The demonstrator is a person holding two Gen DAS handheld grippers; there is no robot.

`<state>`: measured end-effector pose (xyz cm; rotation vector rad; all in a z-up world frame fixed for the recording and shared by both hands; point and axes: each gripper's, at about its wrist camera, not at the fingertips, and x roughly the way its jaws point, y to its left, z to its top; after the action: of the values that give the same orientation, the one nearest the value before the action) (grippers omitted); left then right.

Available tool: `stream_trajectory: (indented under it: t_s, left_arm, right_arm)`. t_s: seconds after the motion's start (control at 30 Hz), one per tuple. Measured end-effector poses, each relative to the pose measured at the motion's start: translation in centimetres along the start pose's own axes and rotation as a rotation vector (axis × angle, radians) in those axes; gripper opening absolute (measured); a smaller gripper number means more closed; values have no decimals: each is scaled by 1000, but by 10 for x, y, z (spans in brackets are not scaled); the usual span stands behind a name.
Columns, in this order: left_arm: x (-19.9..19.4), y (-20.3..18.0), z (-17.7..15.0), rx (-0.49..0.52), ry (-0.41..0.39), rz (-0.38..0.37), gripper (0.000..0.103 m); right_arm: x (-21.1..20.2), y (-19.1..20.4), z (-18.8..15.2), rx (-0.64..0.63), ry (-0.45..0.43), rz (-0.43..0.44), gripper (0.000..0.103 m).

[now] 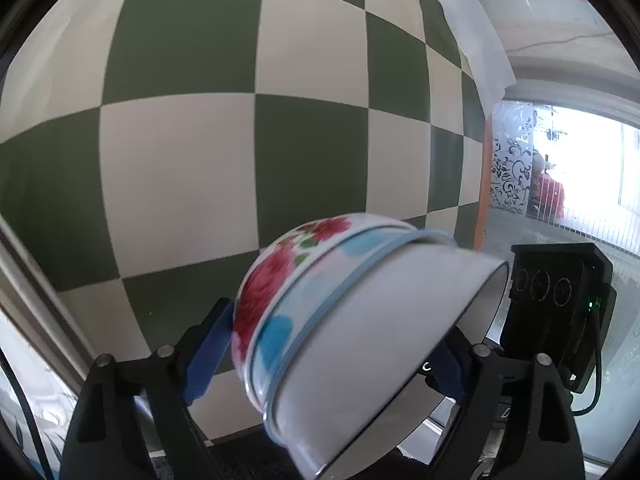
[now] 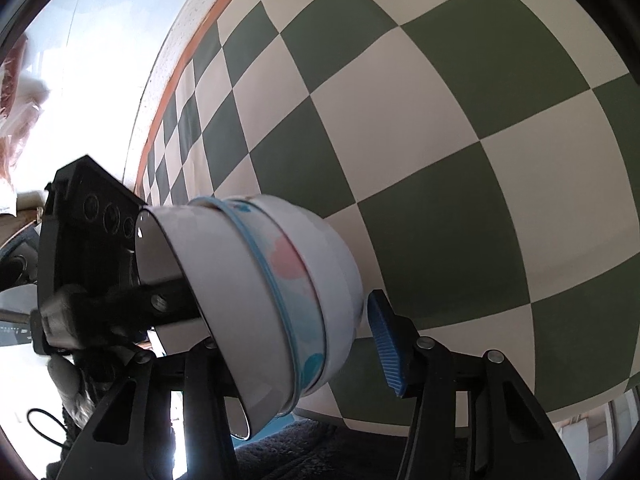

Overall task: Organize plates and bowls
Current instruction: 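Lift the bowl stack with both tools and carry it over the plate stack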

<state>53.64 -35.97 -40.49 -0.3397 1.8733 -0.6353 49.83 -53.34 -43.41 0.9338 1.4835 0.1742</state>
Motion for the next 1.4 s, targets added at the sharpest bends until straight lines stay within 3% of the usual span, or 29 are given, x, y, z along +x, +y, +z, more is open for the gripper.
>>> stream_trajectory:
  t_s: [0.2, 0.37, 0.8, 1.03, 1.4]
  left_arm:
    - [-9, 8, -8, -2, -33, 26, 75]
    - [-18, -4, -9, 34, -73, 55, 75]
    - [-26, -15, -10, 90, -128, 61, 75]
    - [-43, -17, -11, 105, -174, 52, 75]
    - [-86, -1, -26, 78, -251, 42, 75]
  right_arm:
    - [7, 0, 1, 2, 5, 5, 53]
    - [4, -5, -4, 26, -10, 51, 51]
    - [-7, 0, -3, -33, -80, 33, 48]
    - [-20, 16, 1, -101, -123, 13, 47]
    - [-26, 55, 2, -195, -121, -4, 46]
